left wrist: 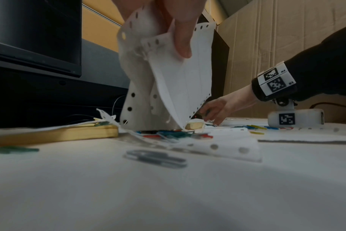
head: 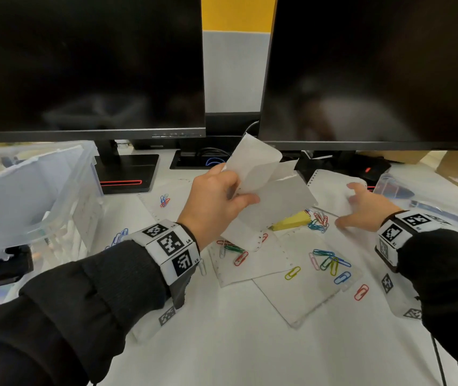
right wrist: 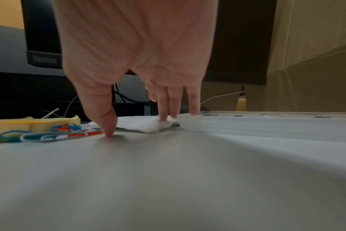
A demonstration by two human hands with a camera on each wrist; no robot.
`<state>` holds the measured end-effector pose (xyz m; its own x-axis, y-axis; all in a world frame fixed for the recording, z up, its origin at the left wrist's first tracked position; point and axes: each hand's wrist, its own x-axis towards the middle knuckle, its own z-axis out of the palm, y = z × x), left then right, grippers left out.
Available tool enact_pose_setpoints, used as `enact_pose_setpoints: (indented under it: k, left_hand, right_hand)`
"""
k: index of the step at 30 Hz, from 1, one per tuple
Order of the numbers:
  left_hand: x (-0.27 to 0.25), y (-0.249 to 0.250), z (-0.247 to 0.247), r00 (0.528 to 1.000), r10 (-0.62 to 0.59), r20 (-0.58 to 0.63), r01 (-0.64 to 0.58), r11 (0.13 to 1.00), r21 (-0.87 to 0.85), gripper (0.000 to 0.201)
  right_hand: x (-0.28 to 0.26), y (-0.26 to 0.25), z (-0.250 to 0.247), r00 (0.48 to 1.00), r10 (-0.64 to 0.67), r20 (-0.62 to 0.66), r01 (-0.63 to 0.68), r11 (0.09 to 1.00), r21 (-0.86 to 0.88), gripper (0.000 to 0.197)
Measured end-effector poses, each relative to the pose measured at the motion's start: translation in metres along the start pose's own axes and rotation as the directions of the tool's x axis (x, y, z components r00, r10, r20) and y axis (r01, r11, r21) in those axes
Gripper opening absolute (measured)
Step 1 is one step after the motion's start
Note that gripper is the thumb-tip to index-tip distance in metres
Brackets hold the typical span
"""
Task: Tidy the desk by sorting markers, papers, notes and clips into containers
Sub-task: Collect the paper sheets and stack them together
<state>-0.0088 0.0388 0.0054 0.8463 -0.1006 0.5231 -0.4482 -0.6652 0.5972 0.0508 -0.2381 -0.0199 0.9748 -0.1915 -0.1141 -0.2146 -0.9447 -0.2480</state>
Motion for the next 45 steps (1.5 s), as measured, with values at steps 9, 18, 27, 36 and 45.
enact_pose_setpoints:
  k: [9,18,27,36,45]
  left_hand:
    - [0.000,-0.001,0.001,0.999,0.019,-0.034,-0.018,1.000,0.015,0.040]
    - [-0.001,-0.001,-0.001,1.000,0.017,-0.007,-0.017,0.999,-0.042,0.037]
    - [-0.002,-0.002,0.000,0.997,0.077,-0.021,-0.079,0.993,-0.086,0.018]
    - [-0.003,0.004,-0.002,0.997,0.067,0.028,-0.066,0.997,-0.047,0.029]
    - [-0.006,0.003,-0.003,0.997,0.074,0.023,-0.073,0.997,-0.026,0.080]
  right_hand:
    - [0.003,-0.002,0.002,1.000,0.006,0.014,-0.003,0.981,-0.193,0.066]
    - [-0.007,-0.004,-0.002,0.991,-0.128,-0.048,0.098,0.908,-0.408,0.008]
    - [-0.011,-0.002,0.003,0.999,-0.045,-0.014,0.041,0.982,-0.186,0.083]
    - [-0.005,-0.002,0.002,1.000,0.007,-0.017,-0.013,0.930,-0.368,0.052]
    - [-0.004,0.004,0.003,1.000,-0.024,-0.010,0.020,0.953,-0.302,0.068]
